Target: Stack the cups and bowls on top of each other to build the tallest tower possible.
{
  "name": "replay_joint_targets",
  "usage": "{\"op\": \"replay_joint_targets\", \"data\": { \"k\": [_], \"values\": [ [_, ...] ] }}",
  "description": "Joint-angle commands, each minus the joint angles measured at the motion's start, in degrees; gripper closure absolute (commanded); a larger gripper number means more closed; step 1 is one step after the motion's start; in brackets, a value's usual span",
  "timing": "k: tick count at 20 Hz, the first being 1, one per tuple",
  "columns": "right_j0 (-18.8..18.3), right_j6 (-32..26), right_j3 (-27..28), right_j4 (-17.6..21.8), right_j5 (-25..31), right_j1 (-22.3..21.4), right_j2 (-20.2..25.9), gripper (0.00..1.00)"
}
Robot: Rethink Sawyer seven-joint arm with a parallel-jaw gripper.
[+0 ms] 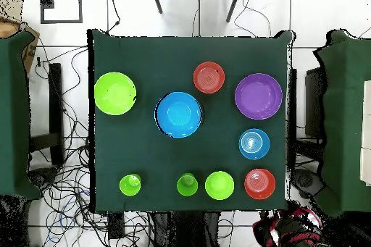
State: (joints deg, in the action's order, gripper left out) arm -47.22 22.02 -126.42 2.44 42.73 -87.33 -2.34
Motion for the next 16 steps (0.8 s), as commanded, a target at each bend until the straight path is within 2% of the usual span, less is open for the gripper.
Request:
{"op": "replay_joint_targets", "data": {
  "k": [1,4,8,12,16],
  "values": [
    [4.3,6.69,-7.93,-2.21,-0.37,5.03,2.67,0.0],
    [5.63,9.03,-3.89,0.24,-0.21,9.46,4.75,0.0],
    [7.8,12.02,3.74,4.89,-1.43,18.22,7.49,0.0],
    [9.76,13.86,10.77,5.06,-1.58,26.34,8.36,0.0],
    [11.17,14.58,14.59,2.89,-0.58,29.59,8.45,0.0]
  ]
}}
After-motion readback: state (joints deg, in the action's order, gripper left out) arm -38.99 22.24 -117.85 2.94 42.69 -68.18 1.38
